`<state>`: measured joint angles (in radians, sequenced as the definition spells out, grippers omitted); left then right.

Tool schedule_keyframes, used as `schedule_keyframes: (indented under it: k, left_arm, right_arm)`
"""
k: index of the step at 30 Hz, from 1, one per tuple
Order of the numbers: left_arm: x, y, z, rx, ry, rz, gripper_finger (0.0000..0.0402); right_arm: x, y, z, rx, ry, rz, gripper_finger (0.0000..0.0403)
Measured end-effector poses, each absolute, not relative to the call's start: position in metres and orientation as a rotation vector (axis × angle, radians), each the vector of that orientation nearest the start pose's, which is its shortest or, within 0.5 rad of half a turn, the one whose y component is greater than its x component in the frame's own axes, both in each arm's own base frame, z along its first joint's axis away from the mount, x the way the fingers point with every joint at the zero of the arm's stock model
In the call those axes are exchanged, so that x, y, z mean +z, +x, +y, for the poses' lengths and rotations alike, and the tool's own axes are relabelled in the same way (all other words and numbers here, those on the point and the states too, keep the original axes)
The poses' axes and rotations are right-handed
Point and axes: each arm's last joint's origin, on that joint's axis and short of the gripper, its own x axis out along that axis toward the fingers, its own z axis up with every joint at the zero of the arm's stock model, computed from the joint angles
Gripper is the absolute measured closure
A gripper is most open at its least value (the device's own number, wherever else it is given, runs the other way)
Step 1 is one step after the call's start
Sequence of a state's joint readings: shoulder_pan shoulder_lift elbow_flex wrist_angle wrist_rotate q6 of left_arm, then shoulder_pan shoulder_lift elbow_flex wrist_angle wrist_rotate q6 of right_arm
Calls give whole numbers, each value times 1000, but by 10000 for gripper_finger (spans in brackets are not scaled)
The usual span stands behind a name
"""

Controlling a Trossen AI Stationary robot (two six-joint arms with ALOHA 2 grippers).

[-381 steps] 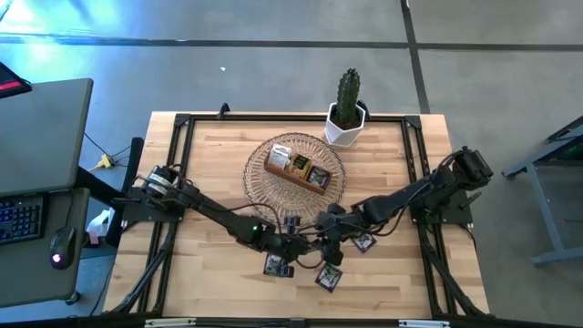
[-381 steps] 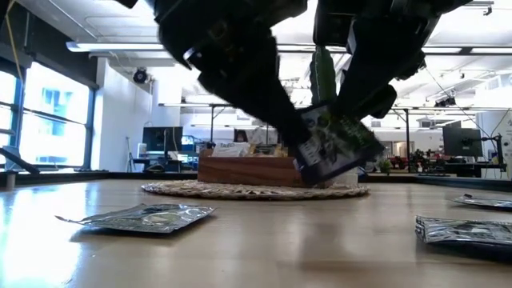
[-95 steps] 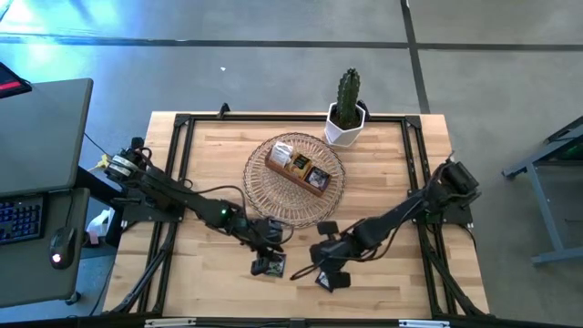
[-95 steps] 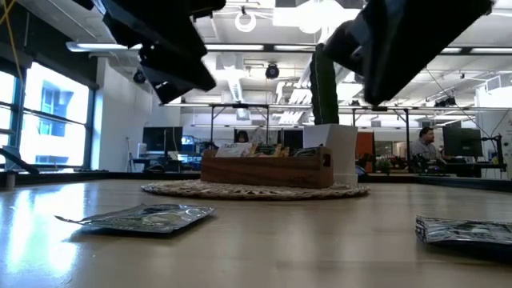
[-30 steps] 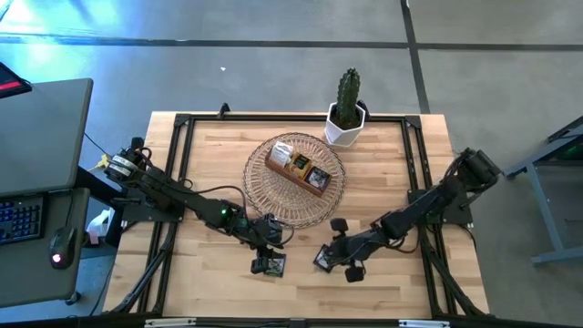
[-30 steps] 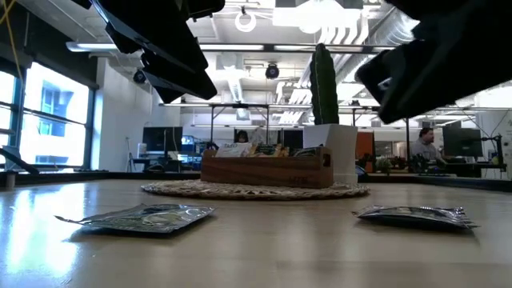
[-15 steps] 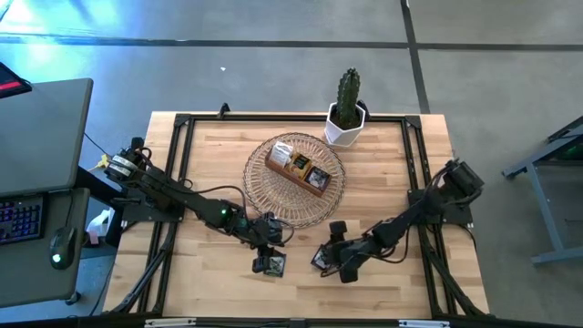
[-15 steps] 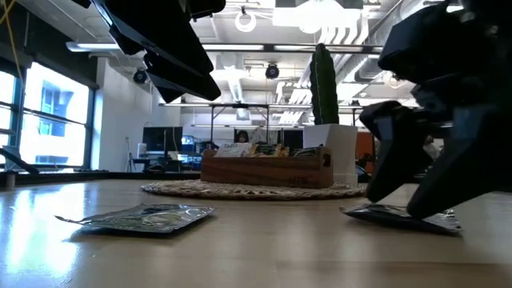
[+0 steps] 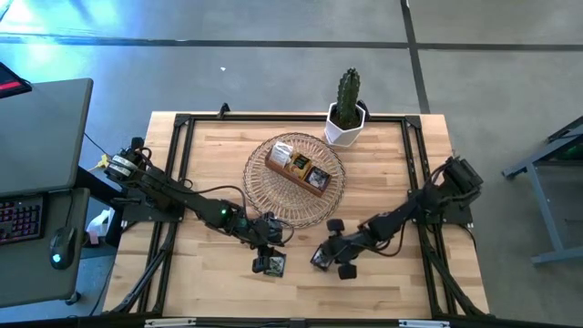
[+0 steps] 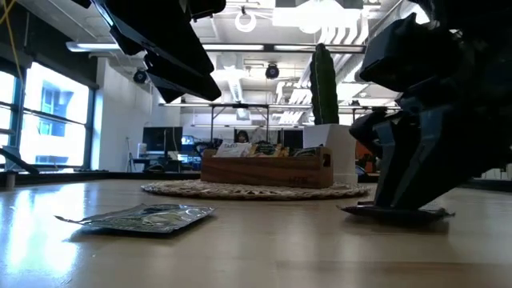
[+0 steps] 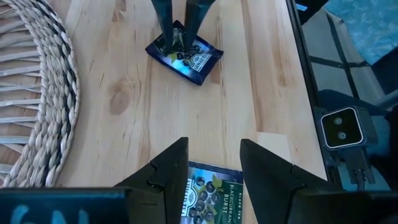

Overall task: Pick & Place Tea
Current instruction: Put the purple tea pack into the right section of the wooden organizer

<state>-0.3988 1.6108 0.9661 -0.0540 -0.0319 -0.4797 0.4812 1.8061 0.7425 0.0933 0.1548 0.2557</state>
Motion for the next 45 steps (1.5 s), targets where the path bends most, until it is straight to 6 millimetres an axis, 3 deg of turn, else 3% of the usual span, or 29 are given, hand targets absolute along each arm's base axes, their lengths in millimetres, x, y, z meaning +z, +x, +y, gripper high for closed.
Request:
schedule_keyframes:
  k: [7, 12, 20, 27, 34, 45]
  left_arm:
    - [206, 310, -130, -180, -305, 753, 257]
    - [206, 310, -130, -180, -305, 753, 257]
    - [206, 310, -130, -181, -303, 753, 257]
    - [206, 310, -130, -180, -301, 754, 257]
    - [205, 310, -130, -178, -299, 760, 257]
    - [205, 309, -129, -175, -297, 766, 257]
  right_arm:
    - [96, 276, 136, 196, -120, 945, 397]
    - [103, 275, 134, 196, -167, 912, 395]
    - [138, 271, 122, 58, -373, 797, 401]
    - [136, 276, 108, 91, -328, 846, 400]
    - [141, 277, 106, 108, -268, 835, 360]
    - [131, 272, 104, 39, -200, 927, 220]
